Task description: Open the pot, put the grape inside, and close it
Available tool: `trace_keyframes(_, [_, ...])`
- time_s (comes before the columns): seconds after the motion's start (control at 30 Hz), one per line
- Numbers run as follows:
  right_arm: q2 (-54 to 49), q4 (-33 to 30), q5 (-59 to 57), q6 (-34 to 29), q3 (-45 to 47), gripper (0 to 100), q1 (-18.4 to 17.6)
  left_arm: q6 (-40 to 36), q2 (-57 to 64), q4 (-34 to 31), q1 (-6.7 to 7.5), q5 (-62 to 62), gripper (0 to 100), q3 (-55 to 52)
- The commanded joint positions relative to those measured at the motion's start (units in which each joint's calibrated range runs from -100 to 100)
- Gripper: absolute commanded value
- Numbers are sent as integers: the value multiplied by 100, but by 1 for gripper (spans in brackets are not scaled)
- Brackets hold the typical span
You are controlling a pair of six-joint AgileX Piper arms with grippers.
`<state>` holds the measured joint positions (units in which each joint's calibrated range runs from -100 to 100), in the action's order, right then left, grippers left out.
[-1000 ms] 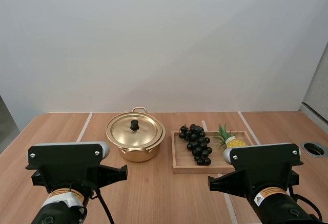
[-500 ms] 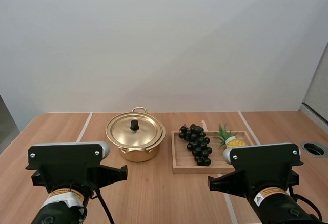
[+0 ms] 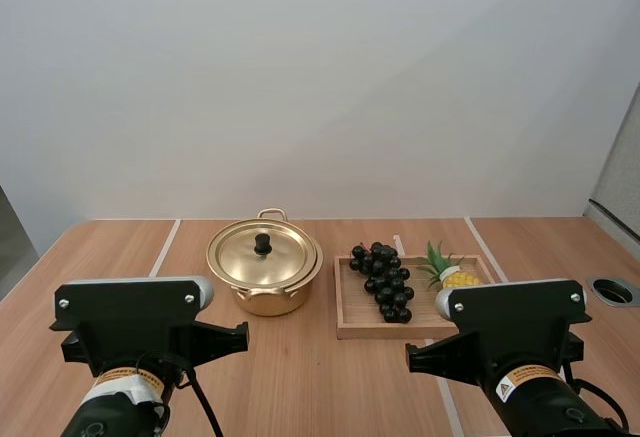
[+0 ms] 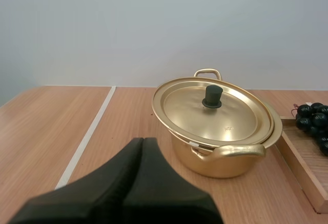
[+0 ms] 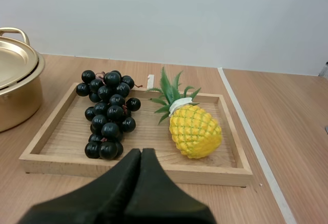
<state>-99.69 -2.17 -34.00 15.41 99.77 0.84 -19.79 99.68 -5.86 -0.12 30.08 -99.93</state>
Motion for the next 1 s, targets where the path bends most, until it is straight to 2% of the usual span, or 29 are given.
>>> trace_keyframes(0.0, [-31, 16, 168, 29, 23, 0, 21, 18, 32, 5, -7, -74, 0, -7])
trace_keyframes(0.2, [-31, -34, 168, 29, -340, 0, 21, 63, 32, -103, -7, 272, 0, 335])
trace_keyframes(0.47, [-31, -769, 168, 29, -1429, 0, 21, 97, 32, -263, -7, 87, 0, 1983])
trace_keyframes(0.8, [-31, -750, 168, 29, -3293, 0, 21, 97, 32, -263, -7, 193, 0, 3800])
trace_keyframes(0.97, [-31, -265, -2, 29, -4172, 0, 21, 97, 32, -263, -7, 406, 0, 4542])
